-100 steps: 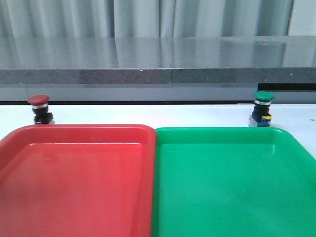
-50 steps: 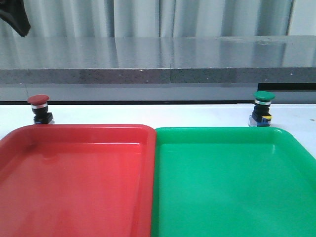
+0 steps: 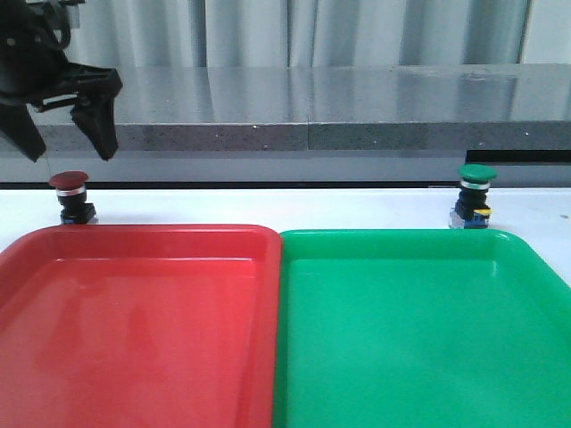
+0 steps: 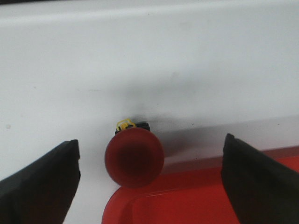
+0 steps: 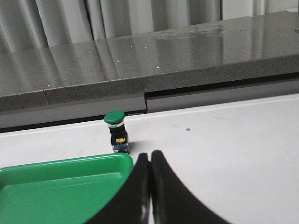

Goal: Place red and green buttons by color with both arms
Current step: 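Lower the left gripper over the red-capped button and close on it, then lift the red-capped button with the left gripper toward the red tray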

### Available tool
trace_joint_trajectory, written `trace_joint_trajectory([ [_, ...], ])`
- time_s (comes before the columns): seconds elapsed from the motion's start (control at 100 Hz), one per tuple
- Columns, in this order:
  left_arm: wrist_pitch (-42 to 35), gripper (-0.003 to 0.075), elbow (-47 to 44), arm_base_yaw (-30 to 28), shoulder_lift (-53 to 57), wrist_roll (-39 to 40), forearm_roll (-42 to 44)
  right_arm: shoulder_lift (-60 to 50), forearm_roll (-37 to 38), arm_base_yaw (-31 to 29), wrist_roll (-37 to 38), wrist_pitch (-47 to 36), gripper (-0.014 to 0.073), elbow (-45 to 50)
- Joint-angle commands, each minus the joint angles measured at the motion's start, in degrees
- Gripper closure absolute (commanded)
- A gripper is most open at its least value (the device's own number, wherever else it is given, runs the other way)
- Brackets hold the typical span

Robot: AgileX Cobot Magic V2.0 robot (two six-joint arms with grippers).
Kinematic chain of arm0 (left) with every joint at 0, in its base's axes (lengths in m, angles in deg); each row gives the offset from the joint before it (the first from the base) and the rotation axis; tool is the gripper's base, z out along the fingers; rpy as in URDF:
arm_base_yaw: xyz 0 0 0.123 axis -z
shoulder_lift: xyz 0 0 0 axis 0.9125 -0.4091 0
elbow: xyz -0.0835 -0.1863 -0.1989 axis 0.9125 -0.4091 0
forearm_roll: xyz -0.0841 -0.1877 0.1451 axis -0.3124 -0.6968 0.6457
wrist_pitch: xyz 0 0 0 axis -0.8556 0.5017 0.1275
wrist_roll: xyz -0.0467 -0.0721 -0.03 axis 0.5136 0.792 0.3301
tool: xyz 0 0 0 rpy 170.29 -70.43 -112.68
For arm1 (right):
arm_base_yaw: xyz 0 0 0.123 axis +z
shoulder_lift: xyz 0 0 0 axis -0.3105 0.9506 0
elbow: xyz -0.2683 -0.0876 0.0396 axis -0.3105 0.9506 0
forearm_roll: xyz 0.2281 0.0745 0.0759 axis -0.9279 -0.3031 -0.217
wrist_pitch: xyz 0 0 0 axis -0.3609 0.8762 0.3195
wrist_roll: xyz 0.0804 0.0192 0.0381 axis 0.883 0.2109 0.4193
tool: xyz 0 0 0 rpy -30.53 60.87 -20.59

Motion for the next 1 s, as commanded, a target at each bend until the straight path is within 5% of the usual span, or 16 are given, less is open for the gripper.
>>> trace_joint_trajectory([
  [0.0,-1.16,0.0125,1.99,0.23,1.74,0.08,-0.66,-1.19,0.76,-0.33,-0.4,-4.48,0.0648,-1.08],
  [0.45,-0.74,0.0137,1.99,0.23,-1.59,0.08,-0.32,-1.19,0.76,-0.33,-0.4,-4.48,0.0648,-1.08],
  [0.79,-2.1,0.0472,1.99,0.23,-1.59,0.08,-0.32,-1.19,0.76,-0.33,-0.4,-4.48,0.0648,-1.08],
  [0.99,-3.56,0.0583,1.99,0.23,-1.59,0.08,-0.32,-1.19,0.76,-0.33,-0.4,-4.48,0.0648,-1.08],
])
